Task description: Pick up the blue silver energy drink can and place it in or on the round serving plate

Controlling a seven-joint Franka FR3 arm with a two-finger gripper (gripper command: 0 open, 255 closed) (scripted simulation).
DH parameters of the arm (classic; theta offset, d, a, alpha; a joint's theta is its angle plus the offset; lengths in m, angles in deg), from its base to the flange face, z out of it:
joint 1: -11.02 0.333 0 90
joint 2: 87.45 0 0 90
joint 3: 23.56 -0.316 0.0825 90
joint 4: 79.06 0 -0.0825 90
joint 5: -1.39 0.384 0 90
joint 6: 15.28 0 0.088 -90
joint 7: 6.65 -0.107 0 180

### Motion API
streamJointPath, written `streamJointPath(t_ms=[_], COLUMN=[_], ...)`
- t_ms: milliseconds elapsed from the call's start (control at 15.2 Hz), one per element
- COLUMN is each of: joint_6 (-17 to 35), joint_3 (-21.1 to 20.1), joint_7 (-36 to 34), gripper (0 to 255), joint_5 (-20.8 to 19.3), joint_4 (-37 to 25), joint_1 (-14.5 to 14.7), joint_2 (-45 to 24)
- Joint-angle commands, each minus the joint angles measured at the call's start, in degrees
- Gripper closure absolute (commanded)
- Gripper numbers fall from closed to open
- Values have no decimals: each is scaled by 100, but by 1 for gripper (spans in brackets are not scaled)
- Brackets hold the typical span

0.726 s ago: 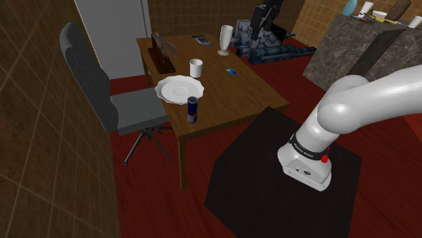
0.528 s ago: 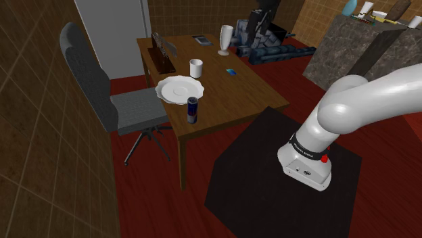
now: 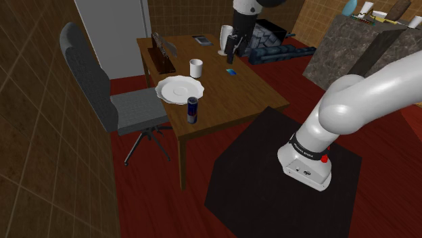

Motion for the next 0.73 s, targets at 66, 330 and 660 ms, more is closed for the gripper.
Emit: streamJointPath(t_ms=[66,330,660], joint_6=[623,1313,2100], joint_3=[-85,-215,-376], joint_7=[-74,-181,-326], gripper=[0,0,0], joint_5=[67,142,173], joint_4=[68,43,-156], joint_1=[62,151,253], joint_2=[-586,-1349,-2393])
